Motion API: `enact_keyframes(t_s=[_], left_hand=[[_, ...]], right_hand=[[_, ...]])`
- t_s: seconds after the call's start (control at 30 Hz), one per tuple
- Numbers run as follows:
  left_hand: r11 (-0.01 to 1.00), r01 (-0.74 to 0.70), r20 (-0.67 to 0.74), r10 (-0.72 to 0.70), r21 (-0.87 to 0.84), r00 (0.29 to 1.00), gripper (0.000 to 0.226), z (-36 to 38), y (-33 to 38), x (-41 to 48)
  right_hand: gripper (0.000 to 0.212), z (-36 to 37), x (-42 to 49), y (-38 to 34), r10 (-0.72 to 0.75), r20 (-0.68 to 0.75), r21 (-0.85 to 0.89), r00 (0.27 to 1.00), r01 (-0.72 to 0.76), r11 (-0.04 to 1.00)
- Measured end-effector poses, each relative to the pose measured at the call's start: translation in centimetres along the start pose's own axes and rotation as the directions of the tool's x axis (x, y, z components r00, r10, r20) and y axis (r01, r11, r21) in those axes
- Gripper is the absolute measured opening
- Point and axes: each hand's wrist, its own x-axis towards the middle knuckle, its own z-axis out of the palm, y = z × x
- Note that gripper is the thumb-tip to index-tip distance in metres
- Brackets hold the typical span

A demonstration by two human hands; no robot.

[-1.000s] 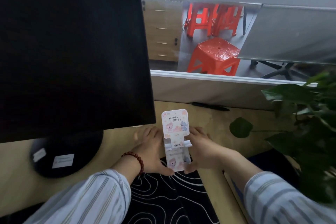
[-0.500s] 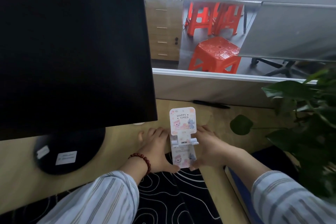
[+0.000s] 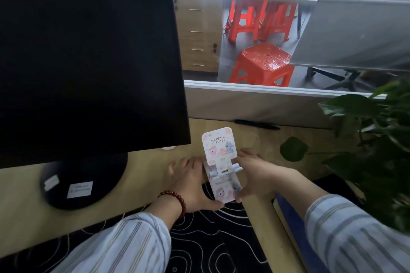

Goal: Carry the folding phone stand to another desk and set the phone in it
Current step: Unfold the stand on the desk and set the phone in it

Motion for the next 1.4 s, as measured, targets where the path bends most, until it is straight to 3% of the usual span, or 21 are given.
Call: enact_keyframes(t_s=[0.4,0.57,0.8,1.1,1.4], left_hand=[[0.996,-0.084,0.019,0.084,-0.013,0.996,0.121,0.1,-0.9,0.0],[0.984,-0.146,0.035,0.15,-0.098,0.988,0.107,-0.6,-0.9,0.4],[0.988,-0.086,0.016,0.089,-0.126,0.996,0.119,-0.2,-0.5,0.1],[0.994,-0.066,0.065,0.072,-0.09,0.995,0.116,-1.0,-0.2,0.5],[0.992,-0.014,-0.016,0.012,-0.123,1.0,0.128,-3.2,0.4,-1.4]], right_hand=[[0.102,1.6,-0.3,0.7,0.023,-0.102,0.088,0.995,-0.014,0.996],[0.102,1.8,-0.6,0.1,0.039,-0.151,0.111,0.988,-0.022,0.994],[0.099,1.3,-0.4,0.2,0.005,-0.1,0.066,0.995,0.001,0.998],[0.099,1.1,-0.1,0.2,0.025,-0.082,0.106,0.996,-0.017,0.994],[0.118,-0.1,-1.9,-0.5,0.075,-0.149,0.164,0.986,-0.05,0.985]])
